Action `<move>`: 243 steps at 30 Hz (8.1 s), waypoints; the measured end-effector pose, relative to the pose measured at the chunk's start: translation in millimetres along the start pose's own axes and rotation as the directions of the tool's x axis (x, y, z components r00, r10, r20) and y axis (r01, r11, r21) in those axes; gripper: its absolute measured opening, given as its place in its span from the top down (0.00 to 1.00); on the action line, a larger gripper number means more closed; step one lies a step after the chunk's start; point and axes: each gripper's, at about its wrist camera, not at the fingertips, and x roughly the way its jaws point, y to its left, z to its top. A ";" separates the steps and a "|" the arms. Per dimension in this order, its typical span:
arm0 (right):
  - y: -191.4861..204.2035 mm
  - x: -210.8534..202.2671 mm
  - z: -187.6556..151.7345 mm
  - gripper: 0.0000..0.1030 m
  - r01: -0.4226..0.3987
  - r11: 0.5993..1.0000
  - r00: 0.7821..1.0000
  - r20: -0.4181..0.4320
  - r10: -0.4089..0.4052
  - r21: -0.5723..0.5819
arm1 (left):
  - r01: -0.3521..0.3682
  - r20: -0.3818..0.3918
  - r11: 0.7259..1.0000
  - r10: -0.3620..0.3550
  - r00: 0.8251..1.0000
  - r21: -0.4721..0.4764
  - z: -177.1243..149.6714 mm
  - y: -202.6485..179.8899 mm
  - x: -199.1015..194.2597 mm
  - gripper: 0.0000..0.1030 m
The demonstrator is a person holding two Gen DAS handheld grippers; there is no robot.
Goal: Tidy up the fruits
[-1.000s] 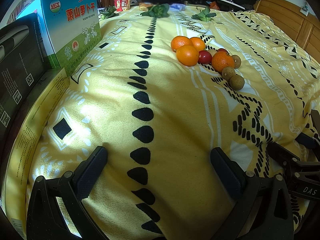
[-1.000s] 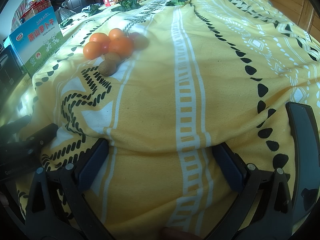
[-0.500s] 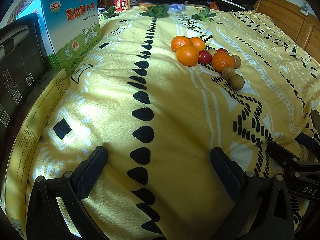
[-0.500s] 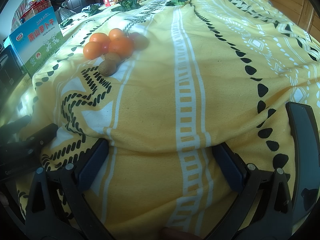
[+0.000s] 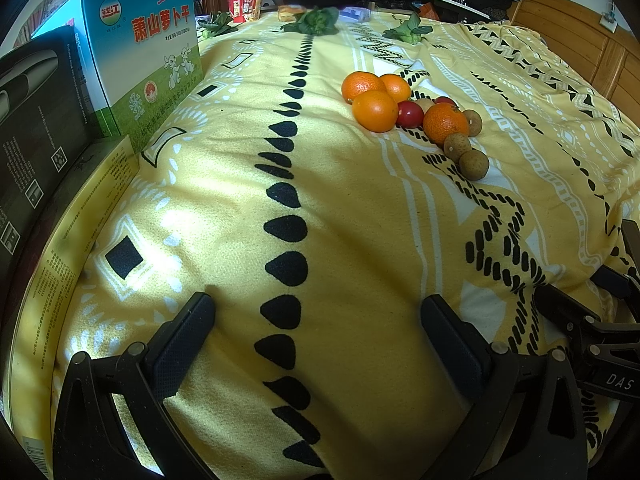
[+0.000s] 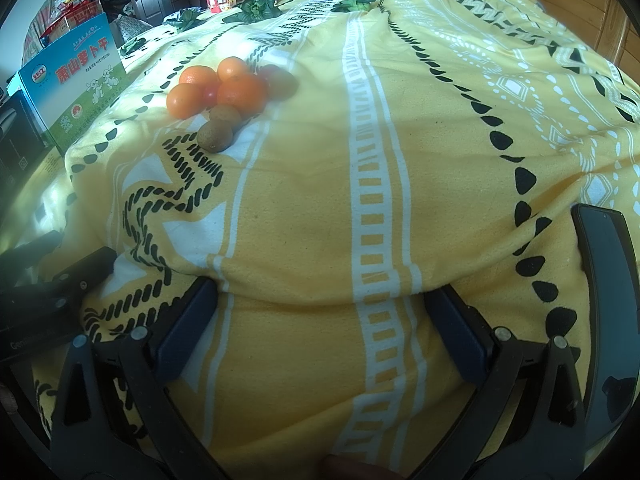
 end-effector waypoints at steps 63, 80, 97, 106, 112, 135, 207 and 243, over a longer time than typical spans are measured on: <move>2.5 -2.2 -2.0 0.00 0.016 1.000 1.000 0.009 -0.016 -0.009 | 0.002 0.000 1.000 -0.002 1.000 -0.002 -2.9 0.1 0.4 0.00; 2.6 -2.1 -2.1 0.00 0.017 1.000 1.000 0.009 -0.017 -0.009 | 0.003 0.000 1.000 -0.003 1.000 -0.002 -3.2 0.0 0.3 0.00; 4.3 -2.7 -1.8 0.00 0.022 1.000 1.000 -0.002 -0.022 -0.013 | 0.000 -0.003 1.000 0.000 1.000 0.000 -2.6 -1.5 -1.7 0.00; -2.6 -18.7 4.3 0.05 -0.055 0.998 0.997 -0.058 0.055 0.002 | 0.019 0.005 1.000 -0.019 1.000 0.002 -3.5 -1.1 -9.0 0.00; 13.4 -33.1 32.8 0.63 -0.241 0.970 0.970 -0.035 0.240 -0.022 | 0.039 0.009 0.999 -0.039 0.999 -0.006 -4.1 1.9 -9.1 0.00; 33.0 21.6 86.5 0.78 -0.281 0.960 0.958 -0.056 0.279 -0.014 | 0.081 -0.003 0.997 -0.081 0.997 -0.002 -3.4 5.3 -17.7 0.01; 3.7 -12.6 39.4 0.55 -0.260 0.963 0.963 -0.090 0.254 -0.067 | 0.307 0.088 0.947 -0.300 0.950 -0.088 72.3 26.1 -18.3 0.61; 348.4 -141.0 91.1 0.75 -0.598 0.671 0.768 -0.074 0.636 -0.439 | 0.002 0.334 0.832 0.220 0.916 -0.555 -19.4 352.6 -251.5 0.61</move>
